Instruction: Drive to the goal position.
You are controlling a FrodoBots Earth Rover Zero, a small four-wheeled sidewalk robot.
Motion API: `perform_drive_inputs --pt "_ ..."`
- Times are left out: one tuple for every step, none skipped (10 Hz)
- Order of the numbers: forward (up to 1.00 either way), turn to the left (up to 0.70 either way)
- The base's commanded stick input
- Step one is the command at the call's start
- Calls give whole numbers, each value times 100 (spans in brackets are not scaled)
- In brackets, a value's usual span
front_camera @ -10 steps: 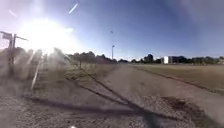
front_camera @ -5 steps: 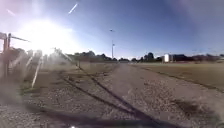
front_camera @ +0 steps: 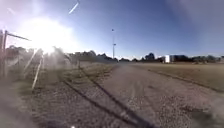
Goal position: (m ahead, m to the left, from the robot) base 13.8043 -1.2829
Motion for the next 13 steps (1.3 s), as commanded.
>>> perform_drive_inputs --pt "50 0" --pt "50 0" --pt "50 0" --pt "50 0" --pt "50 -40" --pt "50 -50" --pt "50 -50" --pt "50 -50" --pt "50 -22" --pt "50 0" --pt "50 0" --pt "50 0" --pt "50 0"
